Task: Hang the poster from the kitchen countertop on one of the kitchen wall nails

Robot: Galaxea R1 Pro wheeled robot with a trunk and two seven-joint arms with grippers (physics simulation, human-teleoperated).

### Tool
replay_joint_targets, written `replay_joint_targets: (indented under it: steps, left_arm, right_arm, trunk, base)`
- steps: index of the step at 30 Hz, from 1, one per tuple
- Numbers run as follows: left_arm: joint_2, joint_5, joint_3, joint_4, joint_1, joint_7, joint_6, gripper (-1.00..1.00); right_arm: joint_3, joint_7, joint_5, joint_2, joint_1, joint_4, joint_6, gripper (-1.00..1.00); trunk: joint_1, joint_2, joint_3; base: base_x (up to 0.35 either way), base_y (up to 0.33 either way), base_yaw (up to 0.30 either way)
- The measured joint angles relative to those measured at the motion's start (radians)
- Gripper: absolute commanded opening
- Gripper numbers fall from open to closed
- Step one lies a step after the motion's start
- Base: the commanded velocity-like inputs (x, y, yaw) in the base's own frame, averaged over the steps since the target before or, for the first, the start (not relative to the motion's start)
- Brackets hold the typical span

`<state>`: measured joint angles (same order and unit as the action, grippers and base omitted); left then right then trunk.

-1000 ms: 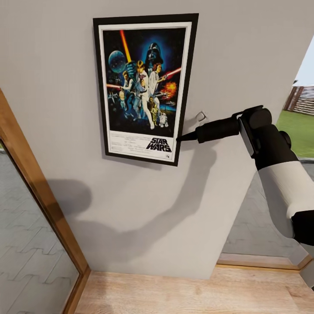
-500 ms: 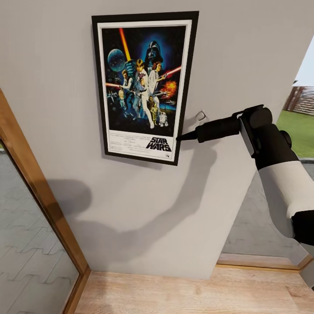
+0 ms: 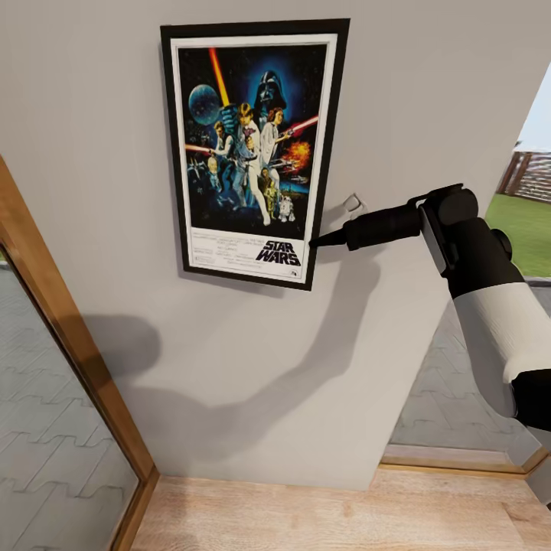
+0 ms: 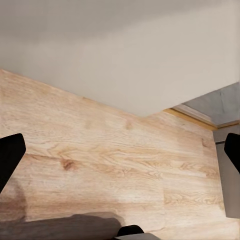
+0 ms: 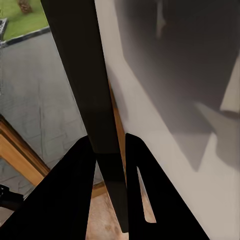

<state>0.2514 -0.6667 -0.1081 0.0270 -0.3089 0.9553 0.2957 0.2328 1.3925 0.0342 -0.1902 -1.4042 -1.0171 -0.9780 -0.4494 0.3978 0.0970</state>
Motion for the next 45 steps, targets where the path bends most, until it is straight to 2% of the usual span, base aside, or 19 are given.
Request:
replay_joint_targets:
  steps: [9, 45]
  left_arm:
    - [0.000, 0.000, 0.000, 0.000, 0.000, 0.000, 0.000, 1.00]
    - [0.000, 0.000, 0.000, 0.000, 0.000, 0.000, -0.001, 1.00]
  right_arm:
    - [-0.001, 0.002, -0.024, -0.001, 0.000, -0.001, 0.001, -1.00]
    - [0.001, 0.003, -0.027, -0.001, 0.001, -0.020, 0.002, -1.00]
  trunk:
    - [0.000, 0.000, 0.000]
    - [0.000, 0.000, 0.000]
  base:
    - [0.000, 0.000, 0.000]
    - [0.000, 0.000, 0.000]
